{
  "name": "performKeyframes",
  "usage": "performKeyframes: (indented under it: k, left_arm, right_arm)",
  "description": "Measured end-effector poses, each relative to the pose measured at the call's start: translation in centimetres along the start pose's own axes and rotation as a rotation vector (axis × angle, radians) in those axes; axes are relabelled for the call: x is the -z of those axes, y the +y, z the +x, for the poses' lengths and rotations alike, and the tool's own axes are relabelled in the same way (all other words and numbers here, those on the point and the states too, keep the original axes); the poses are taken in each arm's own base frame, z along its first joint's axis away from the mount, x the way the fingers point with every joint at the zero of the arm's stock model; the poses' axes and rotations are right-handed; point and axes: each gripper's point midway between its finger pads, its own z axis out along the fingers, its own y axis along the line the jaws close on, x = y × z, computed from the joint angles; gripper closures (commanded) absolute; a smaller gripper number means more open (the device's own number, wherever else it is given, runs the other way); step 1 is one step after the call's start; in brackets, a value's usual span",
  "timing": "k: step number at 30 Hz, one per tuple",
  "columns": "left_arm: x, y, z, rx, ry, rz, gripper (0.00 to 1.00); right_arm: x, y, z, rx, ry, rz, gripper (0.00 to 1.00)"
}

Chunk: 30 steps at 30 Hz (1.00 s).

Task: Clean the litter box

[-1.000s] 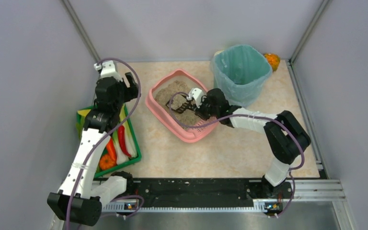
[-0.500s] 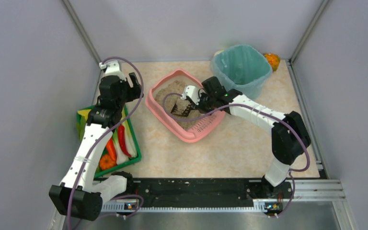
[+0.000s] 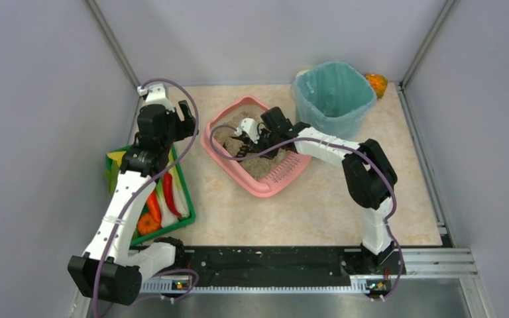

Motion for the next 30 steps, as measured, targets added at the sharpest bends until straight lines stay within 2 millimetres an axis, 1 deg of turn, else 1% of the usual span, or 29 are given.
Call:
performKeyframes:
  k: [2,6,13,21,30]
  left_arm:
    - [0.0,0.0,0.0,-0.001,-0.001,0.000,0.15]
    - [0.2,0.0,-0.2,0.001,-0.008,0.002,0.15]
    - [0.8,0.0,-0.4,0.004,-0.023,0.007,0.15]
    - [0.9,0.1,-0.1,0.003,-0.019,0.006,0.16]
    - [1.0,0.1,-0.1,0.005,-0.021,0.009,0.16]
  right_arm:
    - [-0.8,-0.2,-0.3,-0.031,-0.021,0.009,1.00]
    - [-1.8,-0.5,-1.2,-0.088,-0.077,0.047,1.00]
    - [-3.5,-0.2,-1.3,-0.189,-0.181,0.090,1.00]
    - [-4.4,0.4,-1.5,-0.278,-0.291,0.100,1.00]
    - [-4.0,0.4,-3.4,-0.318,-0.433,0.097,1.00]
